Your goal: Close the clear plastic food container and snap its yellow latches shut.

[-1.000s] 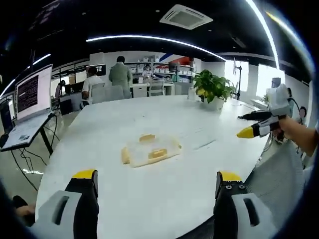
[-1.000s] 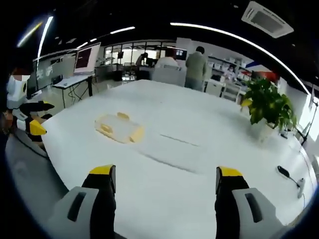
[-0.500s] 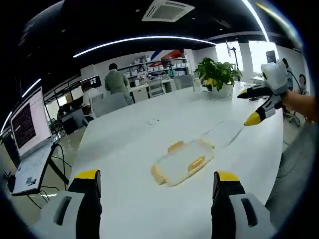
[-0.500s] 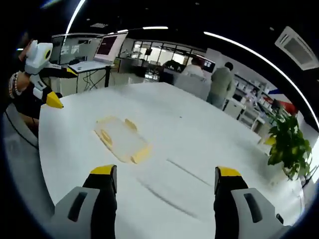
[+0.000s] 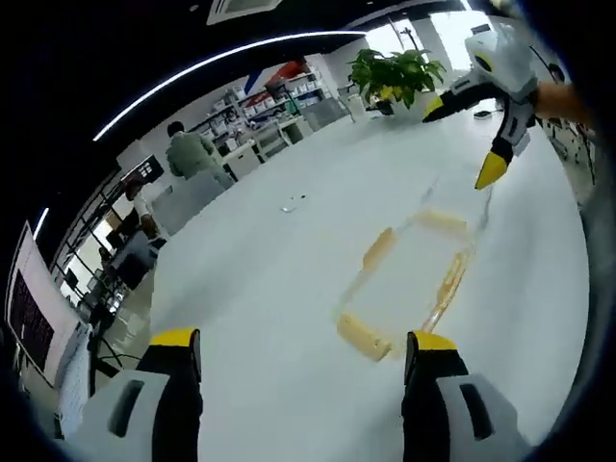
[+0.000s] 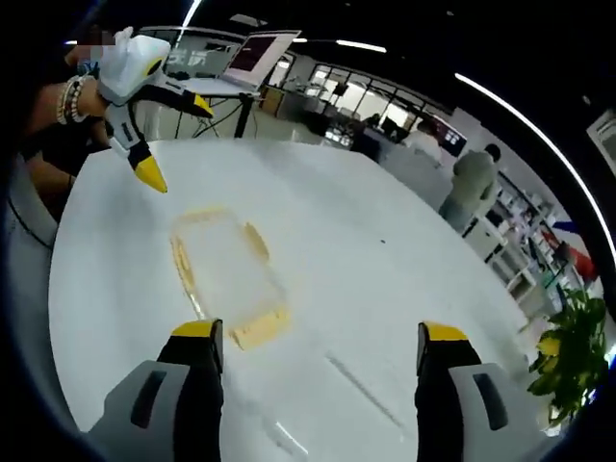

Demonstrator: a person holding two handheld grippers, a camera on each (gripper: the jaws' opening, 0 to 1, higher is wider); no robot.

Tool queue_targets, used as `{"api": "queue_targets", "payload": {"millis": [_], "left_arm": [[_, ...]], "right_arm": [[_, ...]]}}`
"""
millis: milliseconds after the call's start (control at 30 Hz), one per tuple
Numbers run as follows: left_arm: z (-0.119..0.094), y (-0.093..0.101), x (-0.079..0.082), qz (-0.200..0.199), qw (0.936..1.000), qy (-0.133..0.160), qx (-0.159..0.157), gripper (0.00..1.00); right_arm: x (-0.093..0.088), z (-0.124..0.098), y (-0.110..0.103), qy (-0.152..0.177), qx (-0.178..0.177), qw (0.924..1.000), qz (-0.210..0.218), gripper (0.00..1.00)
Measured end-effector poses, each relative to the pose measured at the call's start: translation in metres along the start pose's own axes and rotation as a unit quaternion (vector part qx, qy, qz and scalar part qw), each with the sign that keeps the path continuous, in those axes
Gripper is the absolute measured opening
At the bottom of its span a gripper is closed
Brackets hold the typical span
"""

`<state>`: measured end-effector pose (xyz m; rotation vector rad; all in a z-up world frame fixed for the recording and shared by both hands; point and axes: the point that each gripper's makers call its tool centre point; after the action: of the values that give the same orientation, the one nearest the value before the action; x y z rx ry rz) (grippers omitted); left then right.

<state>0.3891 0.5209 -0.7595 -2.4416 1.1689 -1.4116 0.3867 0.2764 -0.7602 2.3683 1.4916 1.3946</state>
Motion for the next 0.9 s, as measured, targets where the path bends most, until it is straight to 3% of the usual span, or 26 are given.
{"api": "queue_targets", "payload": {"millis": [100, 267, 367, 500, 633, 767, 900], "left_arm": [[0.010, -0.003, 0.002, 0.047, 0.9989, 0.002, -0.004, 0.78], [0.027, 0.009, -0.012, 0.089, 0.9936, -0.036, -0.060, 0.83], [0.038, 0.021, -0.013, 0.144, 0.9834, -0.040, -0.103, 0.84], [0.048, 0.020, -0.011, 0.206, 0.9725, -0.042, -0.101, 0.79], [0.055, 0.028, -0.011, 0.216, 0.9680, -0.048, -0.118, 0.79], [0.058, 0.029, -0.008, 0.217, 0.9662, -0.047, -0.131, 0.79], [0.061, 0.029, -0.008, 0.225, 0.9613, -0.049, -0.151, 0.81]], "right_arm": [[0.000, 0.009, 0.000, -0.007, 0.016, 0.9998, -0.013, 0.80], [-0.004, 0.024, -0.009, -0.036, 0.067, 0.9963, -0.039, 0.81], [-0.006, 0.033, -0.020, -0.051, 0.117, 0.9911, -0.038, 0.81], [-0.016, 0.041, -0.026, -0.087, 0.149, 0.9814, -0.083, 0.79], [-0.019, 0.051, -0.030, -0.096, 0.159, 0.9748, -0.124, 0.77], [-0.024, 0.059, -0.043, -0.107, 0.194, 0.9647, -0.142, 0.76], [-0.024, 0.066, -0.044, -0.114, 0.203, 0.9586, -0.164, 0.75]]}}
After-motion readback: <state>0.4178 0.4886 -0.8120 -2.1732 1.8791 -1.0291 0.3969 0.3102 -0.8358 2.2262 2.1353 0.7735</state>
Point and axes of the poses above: the point that each gripper's makers call its tool centre point, and the gripper's own axes: z roughly forward along the fingers, y roughly to its right, x roughly out of its top, and after that the axes turned 4 degrees about -z, right-handed
